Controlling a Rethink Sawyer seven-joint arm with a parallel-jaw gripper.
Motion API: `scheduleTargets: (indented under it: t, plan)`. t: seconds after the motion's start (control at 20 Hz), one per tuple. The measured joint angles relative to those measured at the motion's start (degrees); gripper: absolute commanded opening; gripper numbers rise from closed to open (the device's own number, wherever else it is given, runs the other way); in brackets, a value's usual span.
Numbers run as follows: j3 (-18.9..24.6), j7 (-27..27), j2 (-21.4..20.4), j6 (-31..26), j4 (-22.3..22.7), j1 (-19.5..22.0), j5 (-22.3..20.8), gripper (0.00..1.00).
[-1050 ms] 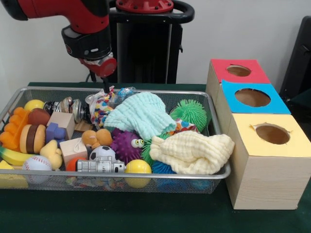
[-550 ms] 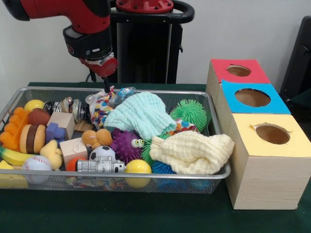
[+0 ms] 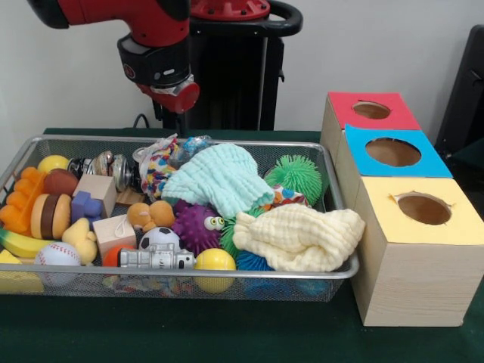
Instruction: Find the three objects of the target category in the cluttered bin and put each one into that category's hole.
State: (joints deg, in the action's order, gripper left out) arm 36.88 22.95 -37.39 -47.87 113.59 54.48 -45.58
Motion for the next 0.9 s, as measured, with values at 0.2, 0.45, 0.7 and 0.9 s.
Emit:
scheduleTargets:
  t: [0.2,0.45,0.7,0.9]
  plan:
    - [0.0,0.0,0.1,0.0,0.4,-0.6,-0.1,1.0]
    - [0.0,0.0,0.3,0.5,0.7,-0.7,-0.2,1.0]
    - [0.1,0.0,1.1,2.6,1.1,-0.6,-0.2,1.0]
    - [0.5,0.0,1.6,4.2,1.8,-0.3,-0.2,1.0]
